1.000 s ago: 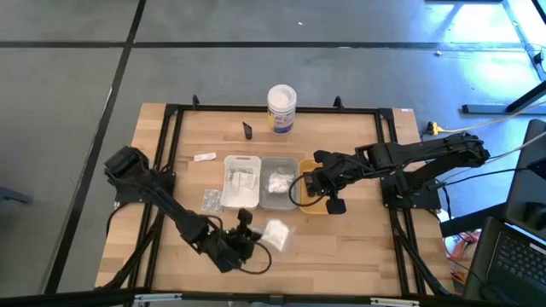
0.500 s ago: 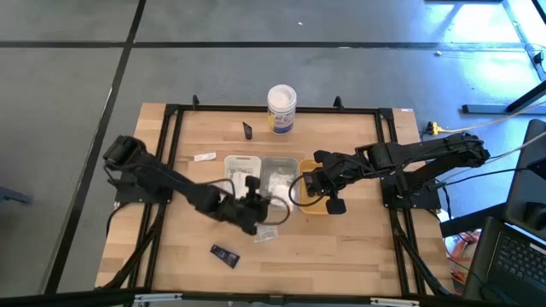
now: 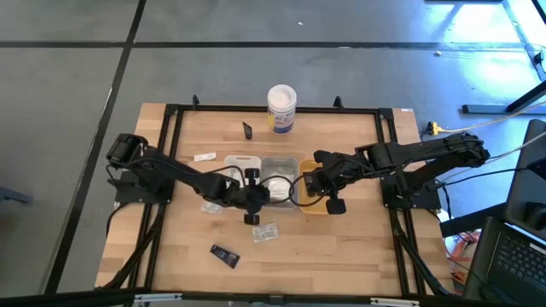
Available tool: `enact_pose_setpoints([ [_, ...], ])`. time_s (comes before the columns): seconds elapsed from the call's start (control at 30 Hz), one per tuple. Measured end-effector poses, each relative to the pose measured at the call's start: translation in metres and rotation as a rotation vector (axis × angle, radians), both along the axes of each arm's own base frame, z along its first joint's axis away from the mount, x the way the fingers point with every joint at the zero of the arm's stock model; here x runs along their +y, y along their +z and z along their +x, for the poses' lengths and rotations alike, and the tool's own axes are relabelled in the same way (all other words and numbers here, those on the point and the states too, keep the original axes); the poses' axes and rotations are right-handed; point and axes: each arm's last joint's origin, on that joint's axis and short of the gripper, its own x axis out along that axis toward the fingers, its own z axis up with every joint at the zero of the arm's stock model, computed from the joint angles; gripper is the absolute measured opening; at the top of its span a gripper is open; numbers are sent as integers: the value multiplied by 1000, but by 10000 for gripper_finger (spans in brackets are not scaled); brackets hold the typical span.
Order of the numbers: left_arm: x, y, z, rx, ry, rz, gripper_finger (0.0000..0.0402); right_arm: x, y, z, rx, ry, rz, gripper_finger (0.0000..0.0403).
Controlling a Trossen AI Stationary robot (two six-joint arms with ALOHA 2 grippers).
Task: Pick & Place Travel size toiletries
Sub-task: Put the white cotton pack into the gray bin, then put the white band-aid into the white bin
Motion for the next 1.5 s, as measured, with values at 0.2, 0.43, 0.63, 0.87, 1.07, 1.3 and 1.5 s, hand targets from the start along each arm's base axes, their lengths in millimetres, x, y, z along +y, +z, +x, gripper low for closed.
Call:
enact_pose_setpoints([
  [0.2, -1, -14, 4, 43, 1, 1, 7, 0, 0, 0, 0, 0, 0, 22],
  [0.43, -2, -18, 5, 53, -17, -24, 17, 0, 0, 0, 0, 0, 0, 22],
  [0.63, -2, -17, 5, 56, -29, -15, 63, 0, 0, 0, 0, 0, 0, 22],
  [0.87, -2, -13, 3, 54, -41, -25, 121, 0, 0, 0, 0, 0, 0, 22],
  [1.07, -2, 10, -6, 10, -86, -36, 136, 0, 0, 0, 0, 0, -1, 22],
  [1.3, 3, 51, -26, -99, -84, -64, 134, 0, 0, 0, 0, 0, -1, 22],
  [1.5, 10, 81, -58, -114, -42, -111, 129, 0, 0, 0, 1, 1, -1, 22],
])
